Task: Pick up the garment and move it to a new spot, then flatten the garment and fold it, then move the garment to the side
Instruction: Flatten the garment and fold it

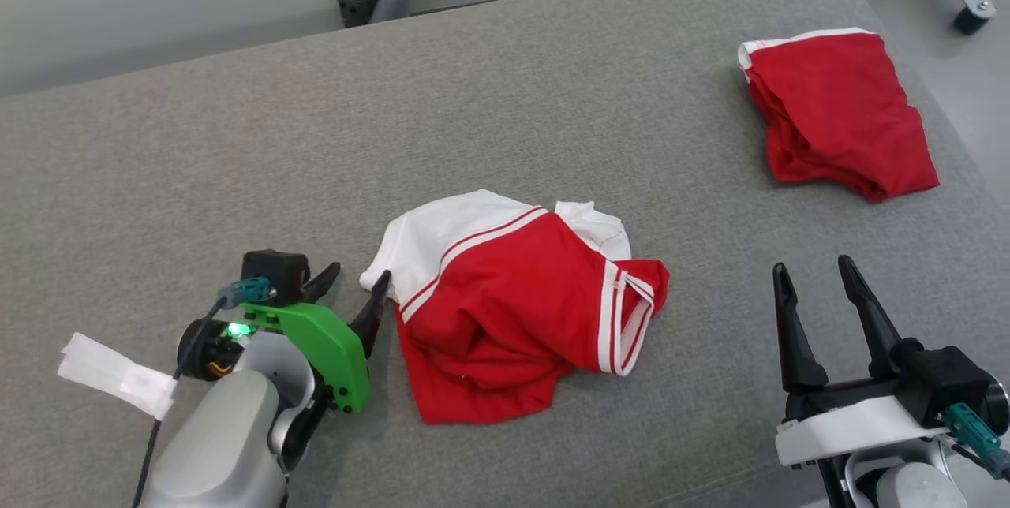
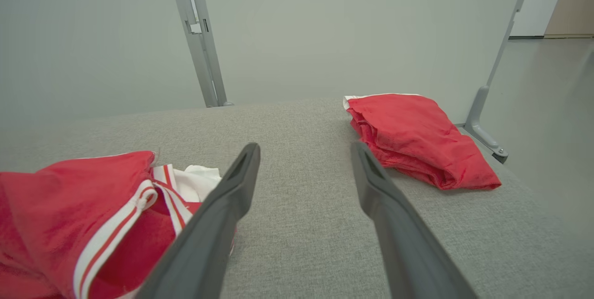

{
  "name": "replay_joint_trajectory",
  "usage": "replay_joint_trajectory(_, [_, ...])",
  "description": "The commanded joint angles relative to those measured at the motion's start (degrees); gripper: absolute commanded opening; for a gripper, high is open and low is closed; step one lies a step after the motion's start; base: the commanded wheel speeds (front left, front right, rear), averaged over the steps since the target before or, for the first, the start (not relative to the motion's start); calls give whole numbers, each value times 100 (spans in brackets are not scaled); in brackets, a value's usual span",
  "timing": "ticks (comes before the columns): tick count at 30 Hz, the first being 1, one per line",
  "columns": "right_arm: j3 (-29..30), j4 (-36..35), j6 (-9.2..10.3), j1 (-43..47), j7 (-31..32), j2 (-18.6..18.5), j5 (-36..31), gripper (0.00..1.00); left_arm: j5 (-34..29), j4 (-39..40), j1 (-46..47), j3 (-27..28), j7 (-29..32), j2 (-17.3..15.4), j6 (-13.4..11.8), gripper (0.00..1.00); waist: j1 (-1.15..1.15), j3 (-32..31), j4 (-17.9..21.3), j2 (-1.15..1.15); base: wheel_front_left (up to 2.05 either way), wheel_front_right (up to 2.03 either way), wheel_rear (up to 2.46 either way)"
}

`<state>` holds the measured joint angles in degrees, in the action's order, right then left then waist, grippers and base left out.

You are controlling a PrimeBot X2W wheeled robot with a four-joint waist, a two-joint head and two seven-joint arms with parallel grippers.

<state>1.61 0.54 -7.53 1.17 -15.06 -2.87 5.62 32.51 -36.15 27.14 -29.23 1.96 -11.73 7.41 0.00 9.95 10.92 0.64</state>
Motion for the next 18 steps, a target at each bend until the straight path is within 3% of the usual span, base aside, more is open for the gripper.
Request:
replay_joint_trajectory(1, [-27, 26, 9, -79, -16, -8, 31, 100, 80, -185, 165, 2, -115, -106, 13, 100, 0, 292, 433, -64, 0, 0, 0])
replay_joint_trajectory(7, [55, 61, 9, -45, -16, -6, 182, 100, 612, -855, 162, -448, 117, -198, 14, 100, 0, 233, 626, -64, 0, 0, 0])
replay_joint_trajectory(8, [63, 61, 9, -29, -16, -8, 190, 100, 643, -888, 149, -527, 112, -194, 14, 43, 0, 226, 633, -64, 0, 0, 0])
replay_joint_trajectory(9, [67, 61, 9, -14, -16, -8, 189, 100, 715, -878, 140, -618, 94, -190, 15, 0, 0, 221, 635, -64, 0, 0, 0])
replay_joint_trajectory(11, [88, 65, 9, 5, -16, -8, 178, 100, 970, -746, 154, -764, 73, -186, 22, 0, 0, 209, 616, -64, 0, 0, 0])
replay_joint_trajectory(18, [231, 98, 9, 27, -16, -10, 142, 100, 1247, -431, 976, -305, -594, -563, -22, 0, 0, 184, 404, -64, 0, 0, 0])
